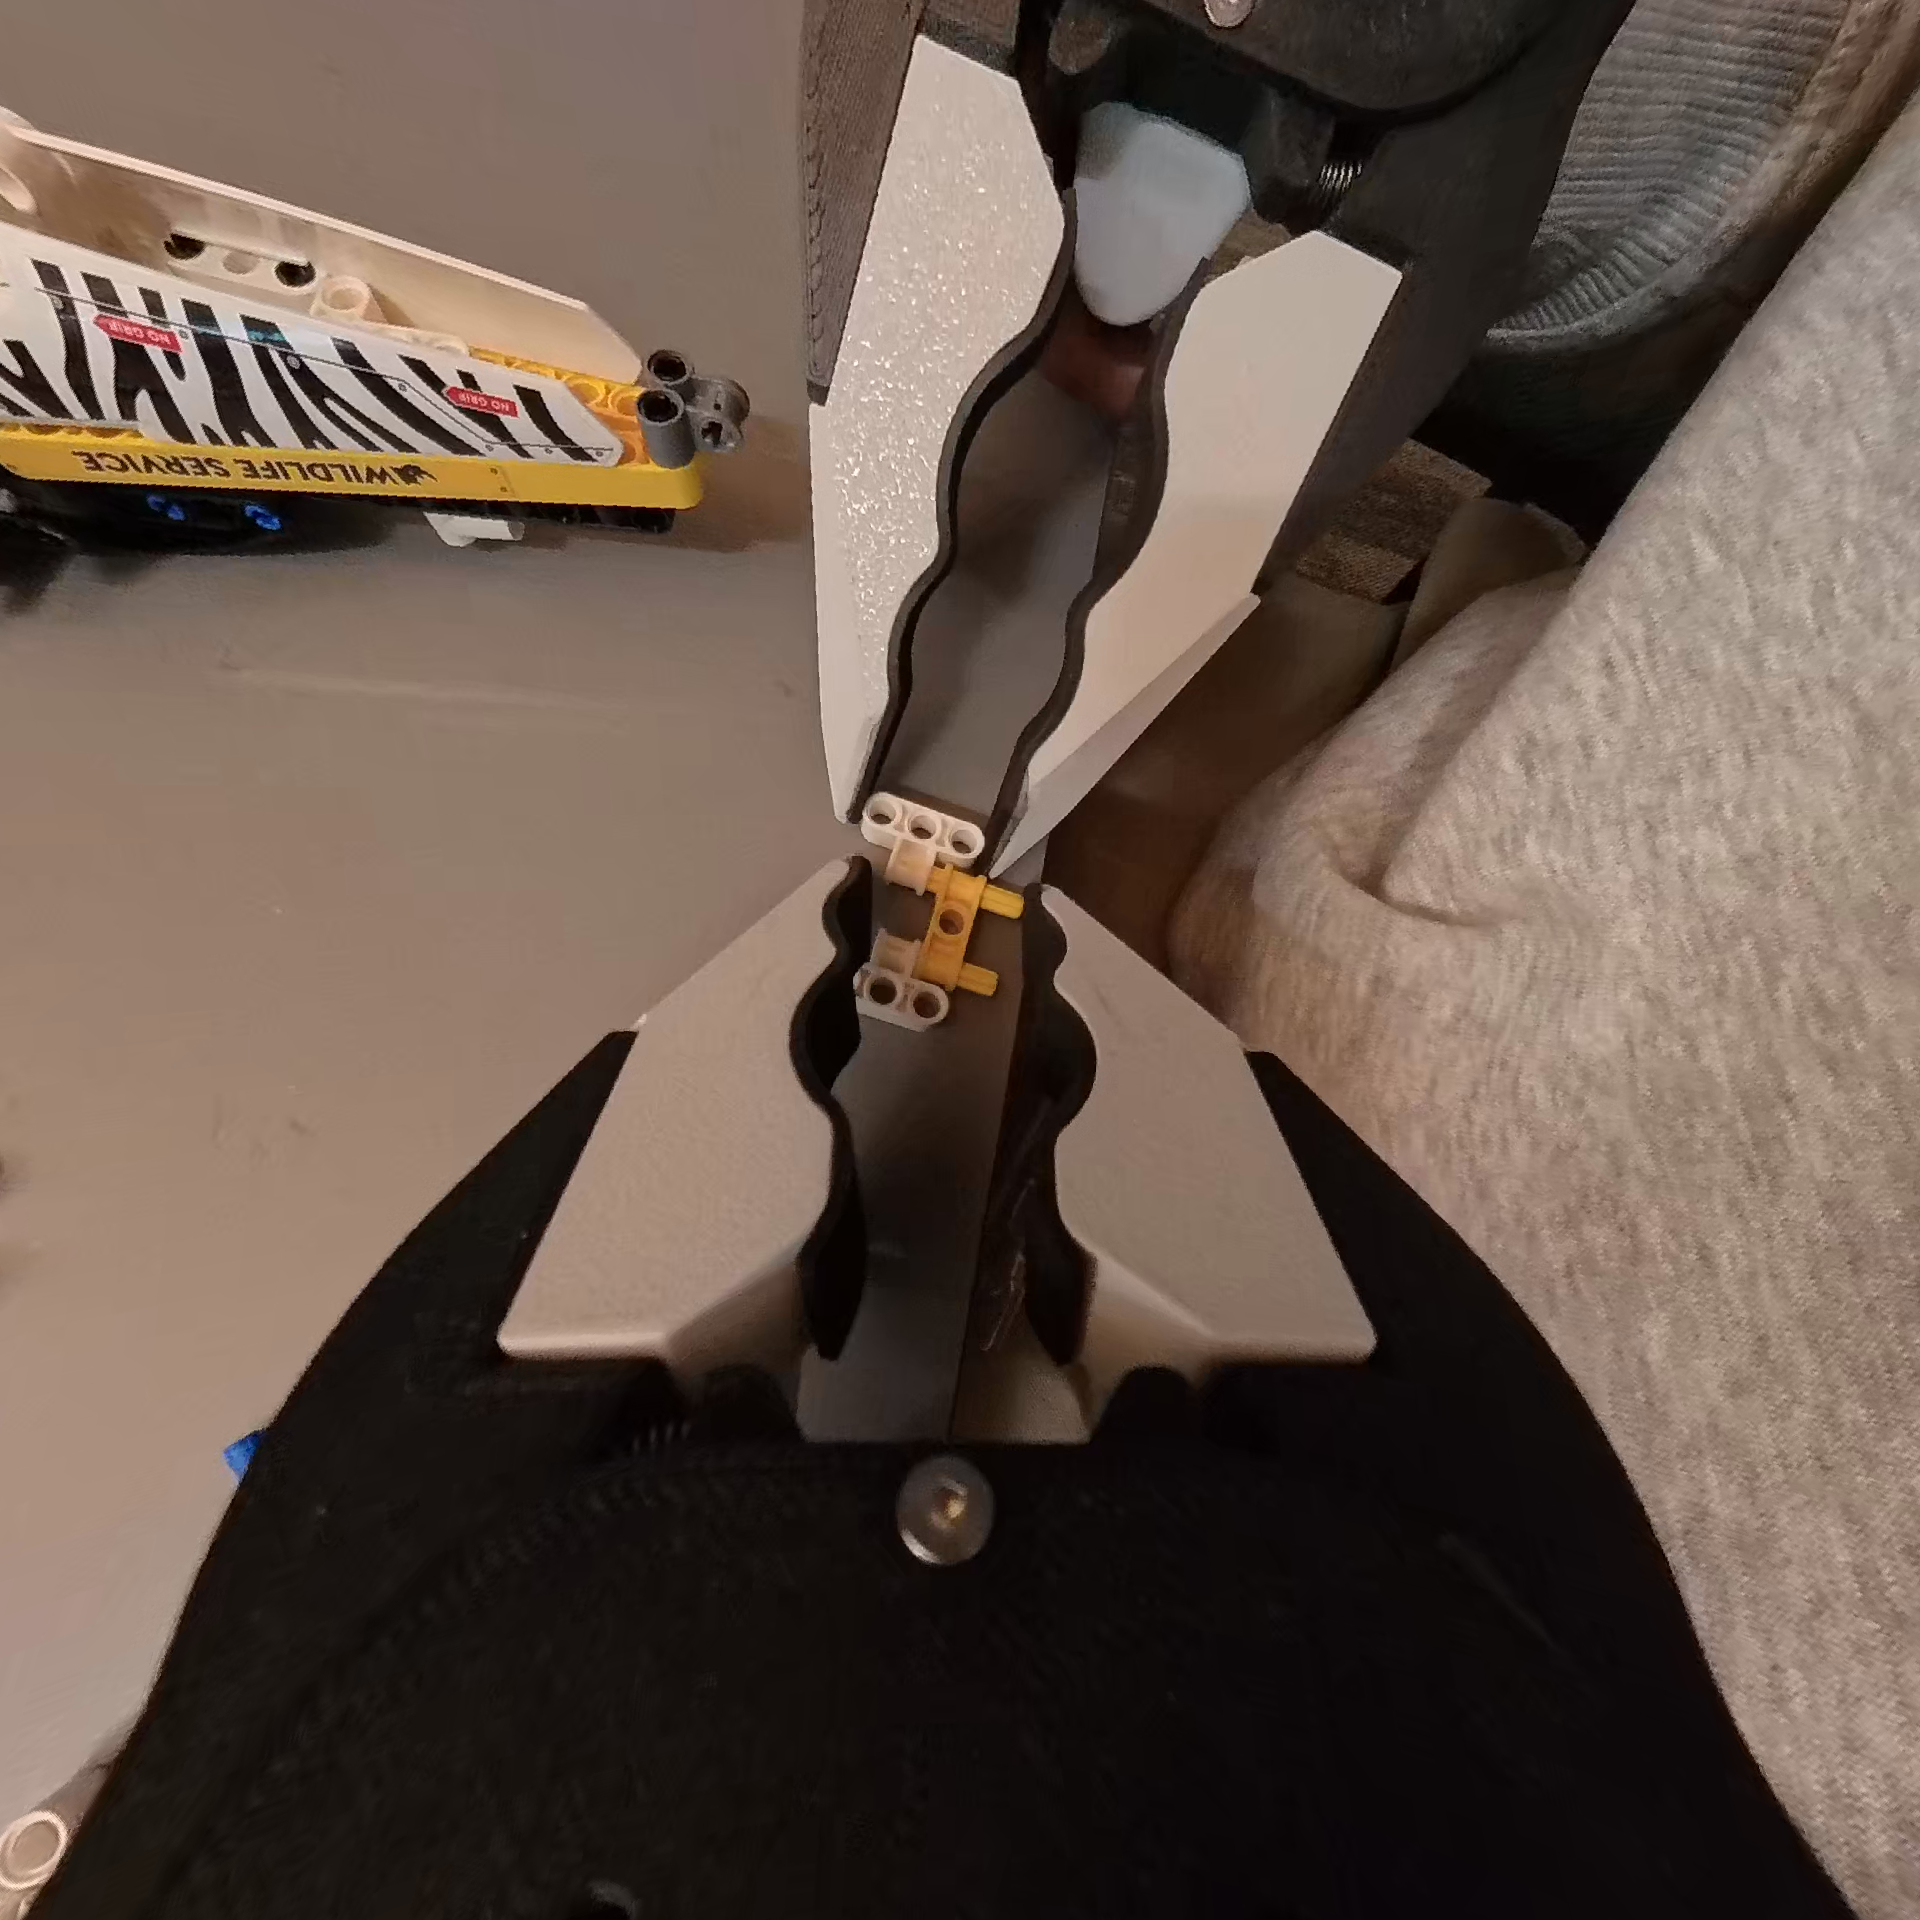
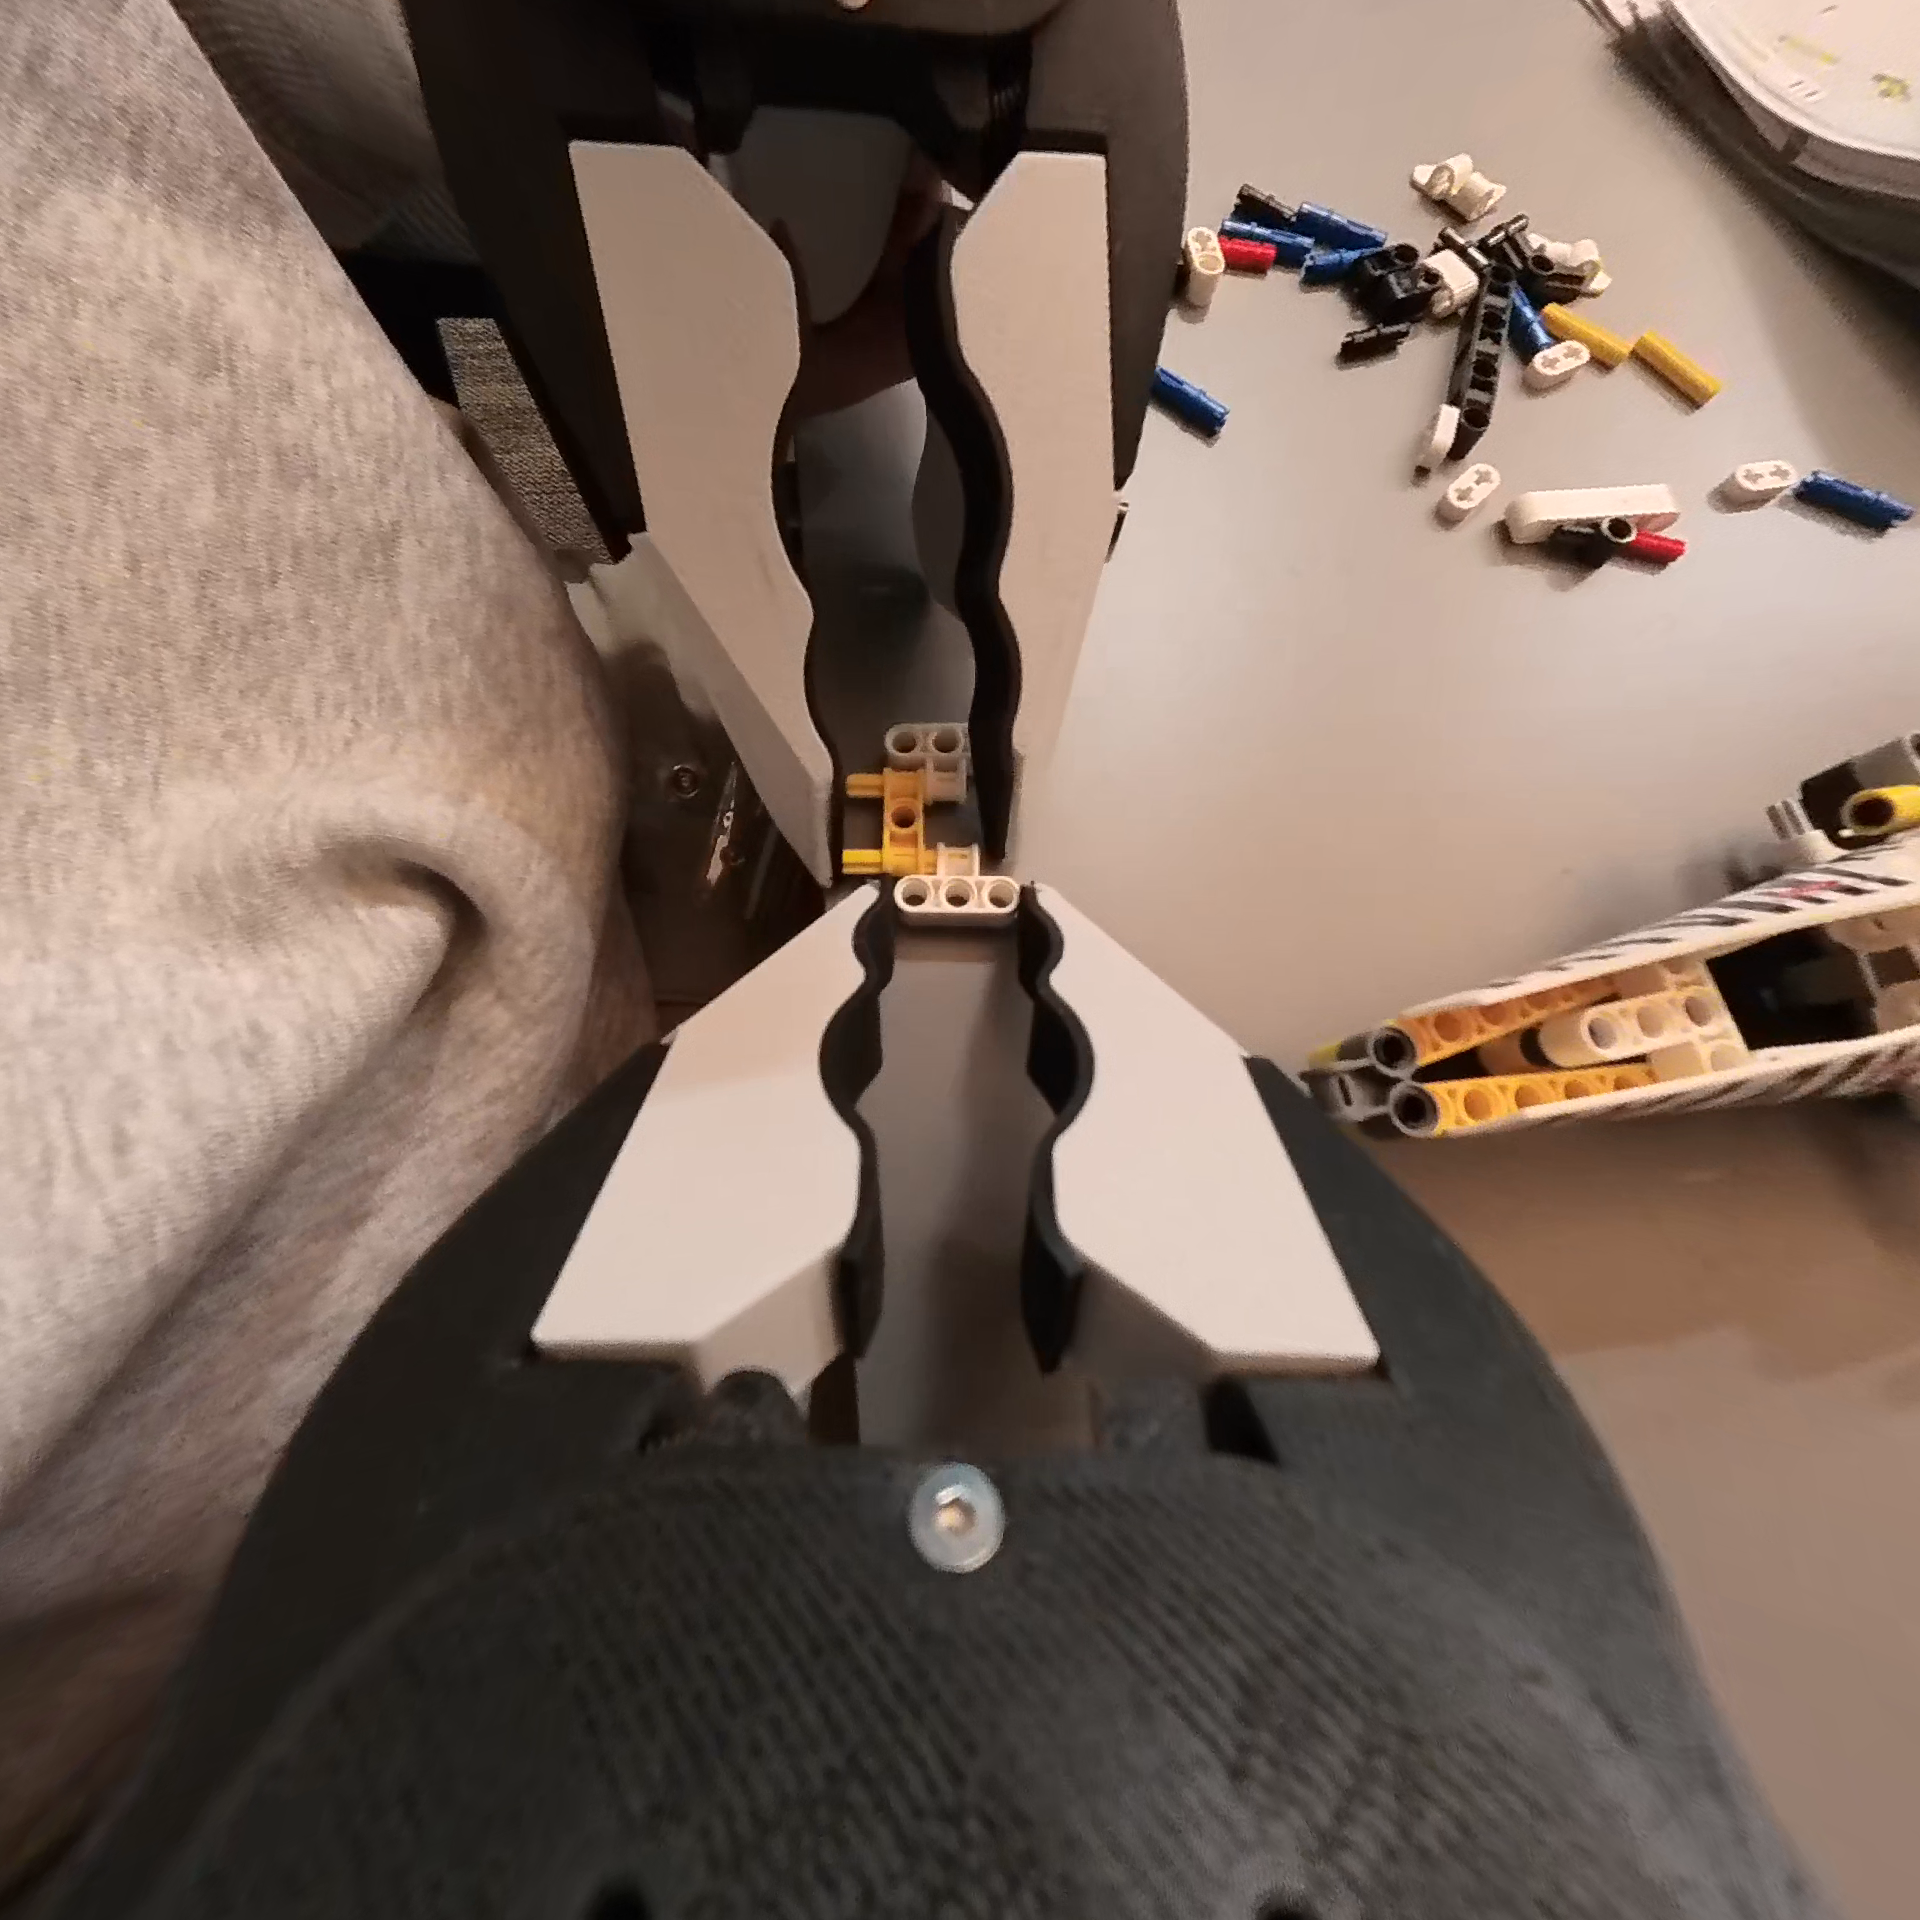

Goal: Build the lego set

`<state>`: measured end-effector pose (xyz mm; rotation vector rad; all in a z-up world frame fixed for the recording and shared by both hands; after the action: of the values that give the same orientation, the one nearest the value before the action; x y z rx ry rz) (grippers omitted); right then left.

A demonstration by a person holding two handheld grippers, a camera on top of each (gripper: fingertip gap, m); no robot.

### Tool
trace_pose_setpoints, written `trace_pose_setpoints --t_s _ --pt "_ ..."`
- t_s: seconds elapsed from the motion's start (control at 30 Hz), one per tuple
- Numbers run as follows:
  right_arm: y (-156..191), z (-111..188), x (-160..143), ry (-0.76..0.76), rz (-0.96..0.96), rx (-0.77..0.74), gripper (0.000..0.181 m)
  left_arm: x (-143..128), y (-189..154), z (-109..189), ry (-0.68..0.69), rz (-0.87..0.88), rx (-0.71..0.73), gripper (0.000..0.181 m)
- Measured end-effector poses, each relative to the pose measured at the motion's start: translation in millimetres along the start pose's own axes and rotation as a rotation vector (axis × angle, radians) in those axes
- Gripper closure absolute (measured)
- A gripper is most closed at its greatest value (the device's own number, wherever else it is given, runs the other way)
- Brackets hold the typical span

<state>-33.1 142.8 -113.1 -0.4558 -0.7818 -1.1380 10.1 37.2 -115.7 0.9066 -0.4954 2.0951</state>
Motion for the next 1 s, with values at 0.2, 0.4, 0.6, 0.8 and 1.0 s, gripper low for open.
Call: trace_pose_setpoints --t_s 0.2,0.4,0.6,0.8,1.0 --pt "-0.6 -0.1 0.8 0.010 0.014 0.019 0.160 -0.1 -0.7 0.0 -0.002 -0.011 0.008 0.153" --pt "-0.6 -0.6 0.9 0.013 0.024 0.038 0.160 -0.5 -0.1 0.2 -0.006 -0.002 0.000 0.151" --pt "-0.8 -0.6 0.4 0.007 0.026 0.039 0.160 -1.0 -0.4 0.2 -0.009 -0.011 0.012 0.151" --pt "-1.1 -0.4 -0.3 -0.001 -0.009 0.036 0.160 -3.2 1.0 3.3 -0.011 -0.006 0.013 0.147" --pt "-0.8 -0.2 -0.7 -0.002 -0.015 0.036 0.161 -9.7 7.2 11.1 -0.013 0.022 0.009 0.147"
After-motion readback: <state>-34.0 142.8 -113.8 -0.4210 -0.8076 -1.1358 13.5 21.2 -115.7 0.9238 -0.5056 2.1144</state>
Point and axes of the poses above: each gripper's, where its closed fingertips meet, z back along the fingers, x out of its top, y = z × x across the jaws, the point moved 8 cm from there along z, back along the fingers, and after that the axes turned 10 degrees about x, right-handed, at the moved point
